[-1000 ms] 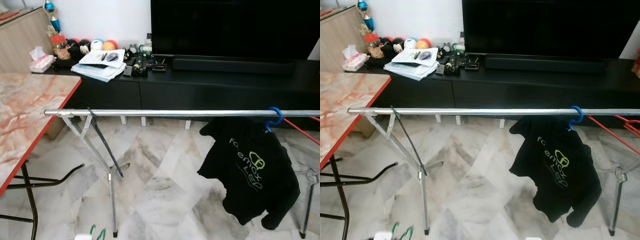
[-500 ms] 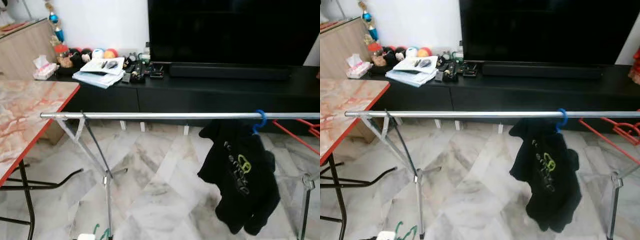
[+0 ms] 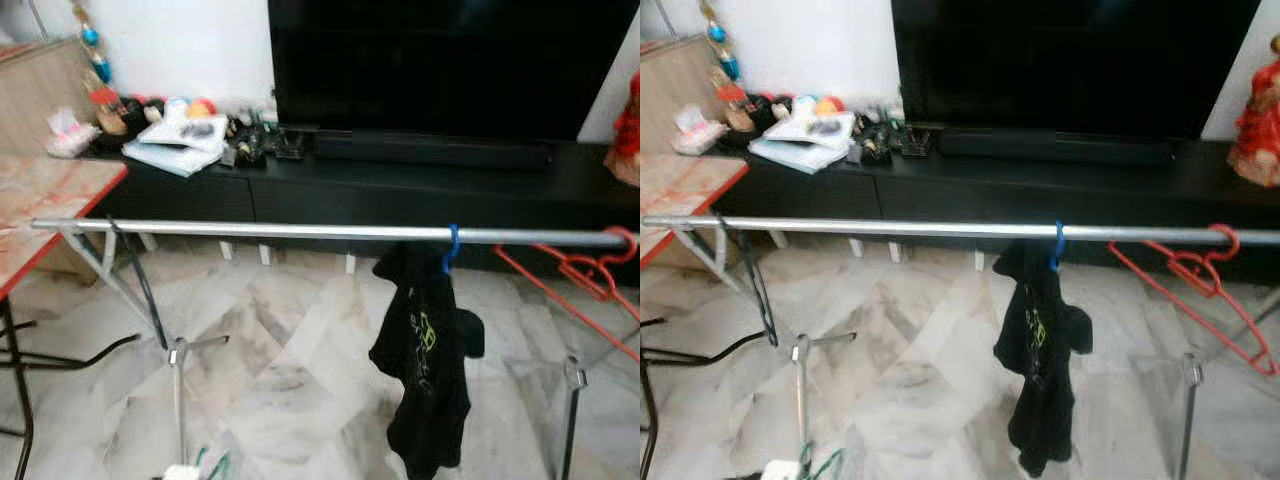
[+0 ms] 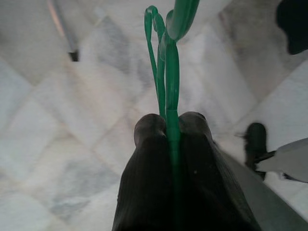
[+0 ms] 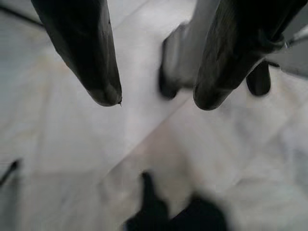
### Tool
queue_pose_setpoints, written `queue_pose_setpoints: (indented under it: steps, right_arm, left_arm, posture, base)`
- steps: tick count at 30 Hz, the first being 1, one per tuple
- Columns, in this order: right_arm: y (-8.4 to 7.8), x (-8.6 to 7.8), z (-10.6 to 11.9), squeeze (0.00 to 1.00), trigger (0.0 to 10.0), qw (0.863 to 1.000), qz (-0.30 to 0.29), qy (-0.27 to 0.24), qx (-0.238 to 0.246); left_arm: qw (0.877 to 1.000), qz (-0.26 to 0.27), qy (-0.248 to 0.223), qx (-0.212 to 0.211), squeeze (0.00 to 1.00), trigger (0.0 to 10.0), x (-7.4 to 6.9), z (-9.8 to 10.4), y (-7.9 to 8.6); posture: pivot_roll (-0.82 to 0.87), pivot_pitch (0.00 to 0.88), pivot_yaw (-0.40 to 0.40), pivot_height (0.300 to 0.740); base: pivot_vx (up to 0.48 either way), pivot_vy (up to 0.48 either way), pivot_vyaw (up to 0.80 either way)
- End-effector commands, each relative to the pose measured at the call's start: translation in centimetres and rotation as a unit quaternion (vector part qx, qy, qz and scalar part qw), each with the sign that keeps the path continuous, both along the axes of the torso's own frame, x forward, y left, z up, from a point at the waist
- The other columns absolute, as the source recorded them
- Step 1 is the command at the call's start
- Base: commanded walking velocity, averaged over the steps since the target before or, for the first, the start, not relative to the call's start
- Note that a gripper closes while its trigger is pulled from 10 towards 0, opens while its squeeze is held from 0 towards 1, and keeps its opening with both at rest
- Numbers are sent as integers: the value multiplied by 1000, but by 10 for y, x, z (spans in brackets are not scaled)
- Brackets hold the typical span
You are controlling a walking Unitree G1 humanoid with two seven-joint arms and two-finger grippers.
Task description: Hang hanger
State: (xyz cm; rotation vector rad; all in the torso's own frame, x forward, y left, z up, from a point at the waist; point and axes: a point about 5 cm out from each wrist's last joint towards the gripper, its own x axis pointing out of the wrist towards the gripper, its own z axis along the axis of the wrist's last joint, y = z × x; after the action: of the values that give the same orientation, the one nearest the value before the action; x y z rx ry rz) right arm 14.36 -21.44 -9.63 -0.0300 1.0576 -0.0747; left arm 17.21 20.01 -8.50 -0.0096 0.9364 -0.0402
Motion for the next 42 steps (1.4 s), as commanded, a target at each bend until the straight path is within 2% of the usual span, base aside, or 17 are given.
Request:
queue_pose_setpoints:
  steps: [1,12,42]
  right_arm:
    - [9,-3,-3,0,10000,1000,2,5,11]
    - [8,-4,-3,0,10000,1000,2,5,9]
    - [6,-1,-2,0,10000,1000,-25,1,-5]
  left_arm:
    - [1000,1,15,17,0,10000,-9,-3,10]
    - [1000,0,16,14,0,10000,-11,-4,8]
    - [1000,-12,-2,14,0,10000,-2,0,5]
  posture:
    - [-53,0,39,740]
    - [-58,0,35,740]
    - [-45,15,24,740]
  base:
    - [0,0,0]
    - [0,0,0]
    - [293,0,0]
